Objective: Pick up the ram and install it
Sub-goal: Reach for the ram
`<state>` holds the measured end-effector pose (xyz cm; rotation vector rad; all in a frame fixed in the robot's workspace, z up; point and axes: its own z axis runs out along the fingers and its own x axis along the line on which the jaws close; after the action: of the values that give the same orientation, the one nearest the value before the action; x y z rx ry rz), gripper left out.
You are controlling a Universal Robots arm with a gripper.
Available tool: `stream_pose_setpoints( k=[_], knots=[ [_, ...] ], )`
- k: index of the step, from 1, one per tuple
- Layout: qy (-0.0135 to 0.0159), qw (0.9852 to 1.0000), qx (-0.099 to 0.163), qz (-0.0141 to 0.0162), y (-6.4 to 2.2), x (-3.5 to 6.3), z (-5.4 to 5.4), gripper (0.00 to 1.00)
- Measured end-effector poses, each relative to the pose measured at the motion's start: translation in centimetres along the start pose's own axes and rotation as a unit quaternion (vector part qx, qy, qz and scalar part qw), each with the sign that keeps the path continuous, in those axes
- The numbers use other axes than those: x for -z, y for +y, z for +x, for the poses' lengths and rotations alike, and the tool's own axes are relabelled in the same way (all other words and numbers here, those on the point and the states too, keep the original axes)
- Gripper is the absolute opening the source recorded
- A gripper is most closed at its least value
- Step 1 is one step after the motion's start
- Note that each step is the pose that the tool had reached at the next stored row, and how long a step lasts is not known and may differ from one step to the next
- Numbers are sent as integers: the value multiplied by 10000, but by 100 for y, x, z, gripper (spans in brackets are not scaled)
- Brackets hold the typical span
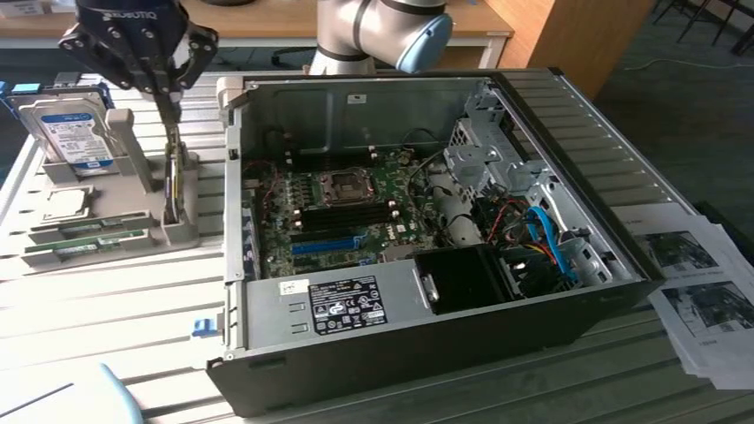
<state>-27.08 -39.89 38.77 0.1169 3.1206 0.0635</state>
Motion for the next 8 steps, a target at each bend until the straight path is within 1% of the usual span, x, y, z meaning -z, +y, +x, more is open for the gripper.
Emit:
stream_pose_setpoints(
  k=[8],
  knots=[
    [8,10000,0,1,-17,-5,228,9]
  ],
)
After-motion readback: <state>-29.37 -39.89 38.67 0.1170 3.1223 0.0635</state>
